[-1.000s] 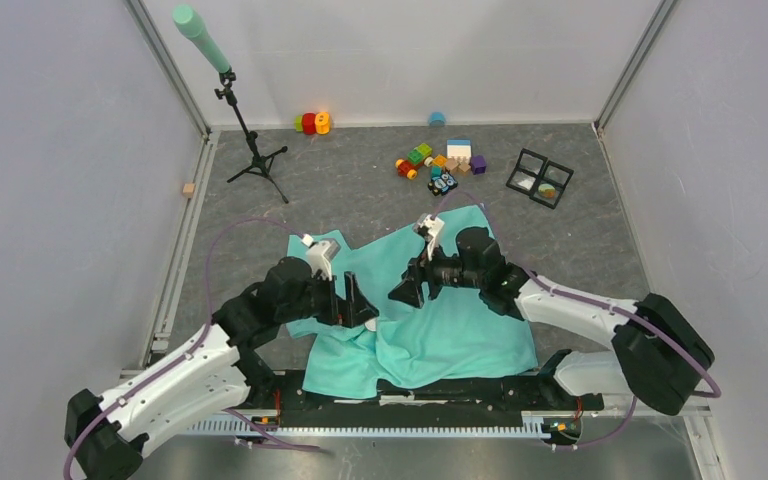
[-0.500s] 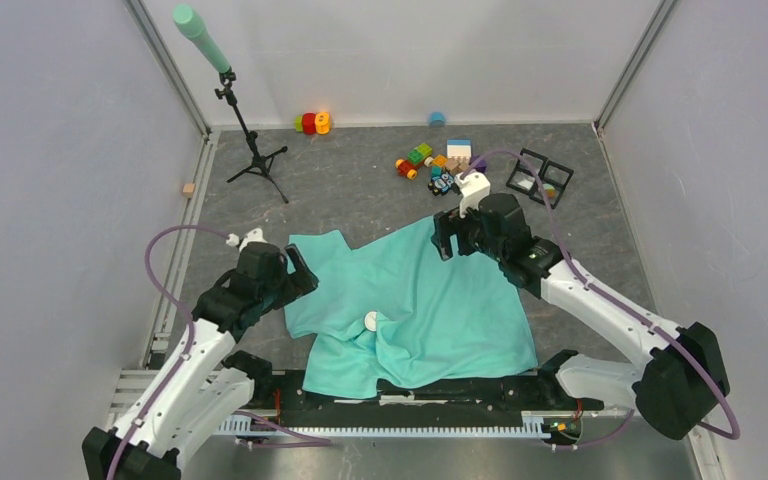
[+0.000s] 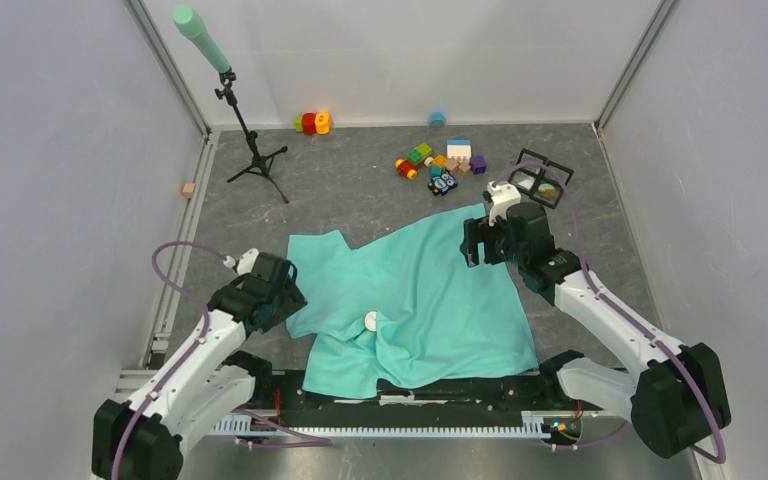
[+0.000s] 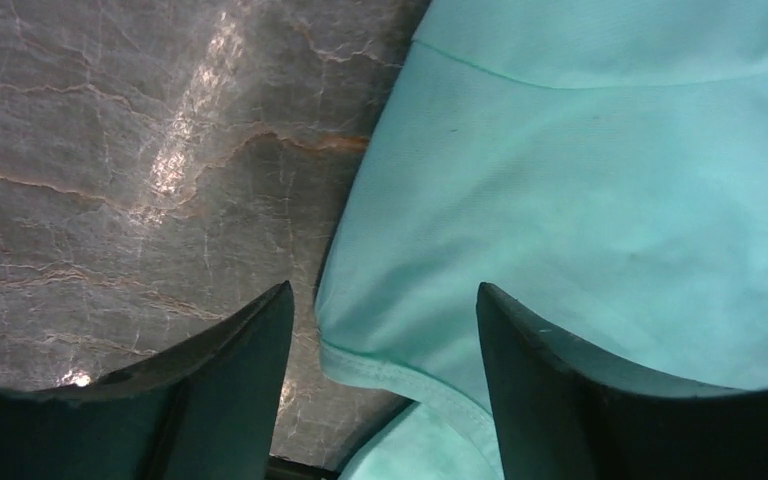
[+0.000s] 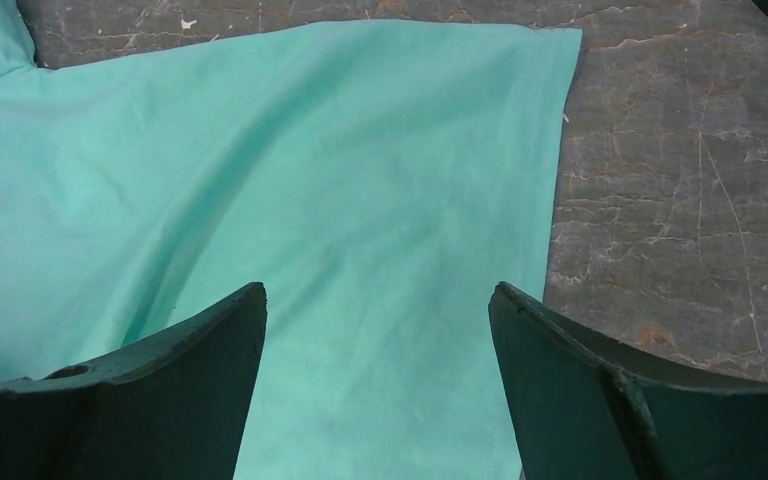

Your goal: Pin the brooch onto the clothing

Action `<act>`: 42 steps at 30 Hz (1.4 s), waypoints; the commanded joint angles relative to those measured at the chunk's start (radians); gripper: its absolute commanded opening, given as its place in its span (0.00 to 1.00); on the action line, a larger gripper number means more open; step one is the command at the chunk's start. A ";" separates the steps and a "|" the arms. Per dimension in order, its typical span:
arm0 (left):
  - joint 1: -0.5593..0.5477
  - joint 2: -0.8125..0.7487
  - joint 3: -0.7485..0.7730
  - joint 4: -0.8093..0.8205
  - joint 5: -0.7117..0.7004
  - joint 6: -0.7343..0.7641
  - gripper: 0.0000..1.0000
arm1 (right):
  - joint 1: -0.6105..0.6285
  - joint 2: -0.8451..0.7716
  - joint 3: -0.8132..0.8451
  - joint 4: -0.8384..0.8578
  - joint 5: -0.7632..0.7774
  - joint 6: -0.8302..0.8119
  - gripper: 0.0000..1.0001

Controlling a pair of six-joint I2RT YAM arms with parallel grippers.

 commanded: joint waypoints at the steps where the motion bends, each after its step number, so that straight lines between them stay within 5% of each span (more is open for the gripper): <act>1: 0.015 0.065 -0.053 0.086 -0.014 -0.048 0.69 | -0.037 -0.040 -0.014 0.048 -0.062 0.000 0.86; 8: 0.019 0.148 -0.081 0.147 -0.032 -0.051 0.58 | -0.097 -0.052 -0.021 0.048 -0.112 -0.010 0.86; 17: 0.055 0.275 -0.075 0.309 -0.015 0.024 0.02 | -0.138 -0.057 -0.031 0.046 -0.128 -0.017 0.86; 27: 0.144 0.662 0.250 0.467 0.041 0.277 0.02 | -0.202 -0.033 -0.012 0.013 -0.088 -0.034 0.86; 42: 0.177 1.208 0.912 0.372 0.026 0.552 0.02 | -0.232 0.011 -0.049 0.025 0.016 0.012 0.87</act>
